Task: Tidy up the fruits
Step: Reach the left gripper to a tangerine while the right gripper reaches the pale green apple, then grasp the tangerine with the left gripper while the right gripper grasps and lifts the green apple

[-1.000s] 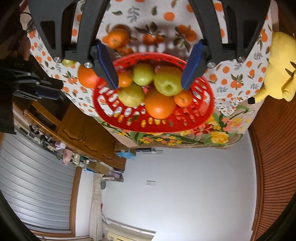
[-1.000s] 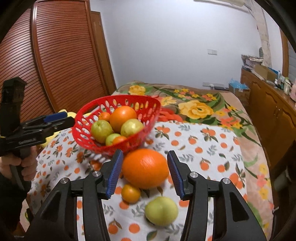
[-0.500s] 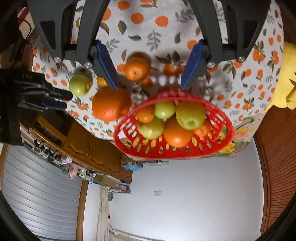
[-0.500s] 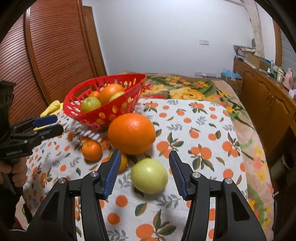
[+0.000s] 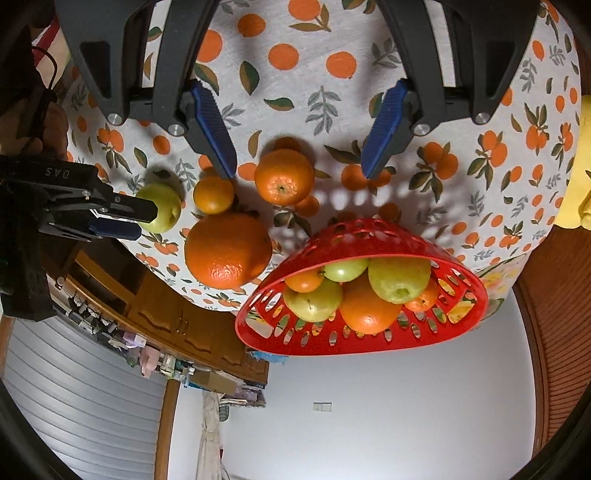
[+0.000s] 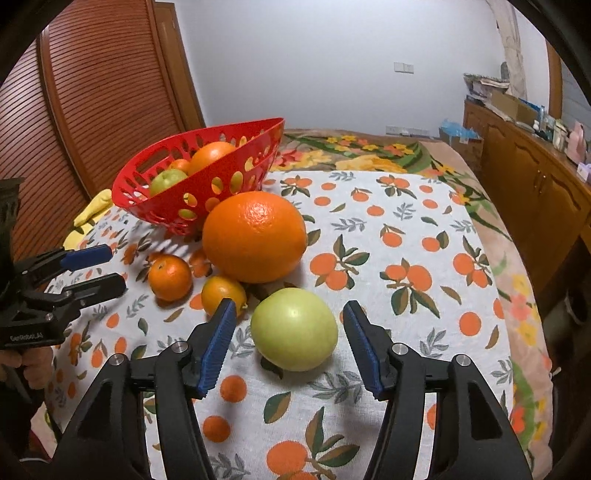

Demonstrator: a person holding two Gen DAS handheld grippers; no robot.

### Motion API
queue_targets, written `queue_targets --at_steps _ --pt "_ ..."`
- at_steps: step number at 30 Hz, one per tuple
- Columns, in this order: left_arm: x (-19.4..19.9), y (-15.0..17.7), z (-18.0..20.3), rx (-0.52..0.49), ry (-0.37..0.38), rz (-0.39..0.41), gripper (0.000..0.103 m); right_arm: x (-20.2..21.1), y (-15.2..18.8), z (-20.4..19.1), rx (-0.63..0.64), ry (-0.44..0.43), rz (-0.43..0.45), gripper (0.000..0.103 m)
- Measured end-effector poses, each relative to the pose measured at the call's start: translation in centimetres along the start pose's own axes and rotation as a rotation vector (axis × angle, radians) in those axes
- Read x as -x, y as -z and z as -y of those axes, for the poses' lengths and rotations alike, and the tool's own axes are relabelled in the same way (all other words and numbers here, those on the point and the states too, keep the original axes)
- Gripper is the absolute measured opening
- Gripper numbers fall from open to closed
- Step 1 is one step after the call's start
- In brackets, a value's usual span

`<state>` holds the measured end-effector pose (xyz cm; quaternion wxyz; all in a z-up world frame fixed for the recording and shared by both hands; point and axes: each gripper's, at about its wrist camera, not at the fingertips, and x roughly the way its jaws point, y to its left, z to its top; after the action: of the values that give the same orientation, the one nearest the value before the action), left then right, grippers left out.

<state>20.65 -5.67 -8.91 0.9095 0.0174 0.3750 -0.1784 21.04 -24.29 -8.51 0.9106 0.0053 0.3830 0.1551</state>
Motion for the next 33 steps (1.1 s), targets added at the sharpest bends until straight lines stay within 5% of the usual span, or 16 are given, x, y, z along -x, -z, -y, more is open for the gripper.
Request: queue_targets --at_steps 27,33 --pt "-4.1 -0.8 1.0 -0.018 0.009 -0.085 0.069 -1.3 1.3 0.1 0.018 -0.010 -0.059 0.056" --pt "-5.0 -0.9 1.5 -0.034 0.014 -0.101 0.060 -1.3 1.3 0.0 0.019 -0.011 -0.061 0.056"
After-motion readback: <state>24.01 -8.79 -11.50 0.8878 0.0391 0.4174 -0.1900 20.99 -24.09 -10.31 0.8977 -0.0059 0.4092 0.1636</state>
